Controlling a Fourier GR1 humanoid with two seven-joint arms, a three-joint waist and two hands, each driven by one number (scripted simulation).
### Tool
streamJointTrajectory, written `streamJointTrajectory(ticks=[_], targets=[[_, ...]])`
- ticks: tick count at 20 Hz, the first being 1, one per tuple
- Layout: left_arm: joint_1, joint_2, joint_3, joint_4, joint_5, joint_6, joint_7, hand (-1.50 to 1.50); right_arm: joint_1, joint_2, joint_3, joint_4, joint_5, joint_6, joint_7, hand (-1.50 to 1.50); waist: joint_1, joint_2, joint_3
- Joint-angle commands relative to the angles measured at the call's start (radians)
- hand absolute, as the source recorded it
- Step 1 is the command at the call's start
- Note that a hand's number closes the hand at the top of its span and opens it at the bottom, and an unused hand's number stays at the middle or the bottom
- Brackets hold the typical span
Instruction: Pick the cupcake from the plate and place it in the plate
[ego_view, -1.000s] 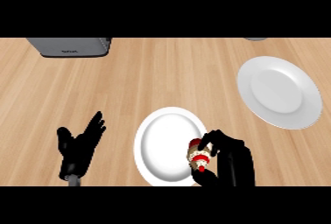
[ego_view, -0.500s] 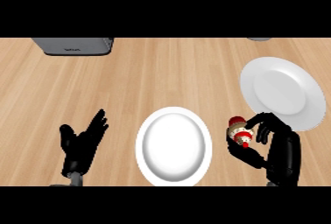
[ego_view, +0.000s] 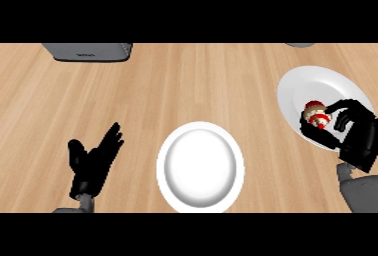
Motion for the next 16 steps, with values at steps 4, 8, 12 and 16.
streamJointTrajectory(ticks=[4,8,12,16], targets=[[-0.029,0.007,0.017,0.017,0.010,-0.019,0.002,0.00,-0.201,-0.010,-0.236,0.393,-0.248,0.168,-0.379,1.50,0.010,0.004,0.001],[-0.034,-0.008,-0.014,0.002,-0.014,-0.014,0.004,0.00,-0.333,-0.025,-0.329,0.654,-0.275,0.242,-0.519,1.50,0.025,0.008,0.001],[-0.039,-0.027,-0.019,0.034,-0.018,-0.009,-0.009,0.00,-0.387,-0.062,-0.319,0.856,-0.238,0.299,-0.440,1.50,0.038,0.015,0.000],[-0.062,-0.013,-0.027,0.017,-0.024,-0.023,0.007,0.00,-0.417,-0.113,-0.239,1.001,-0.153,0.417,-0.411,-1.50,0.065,0.026,0.002]])
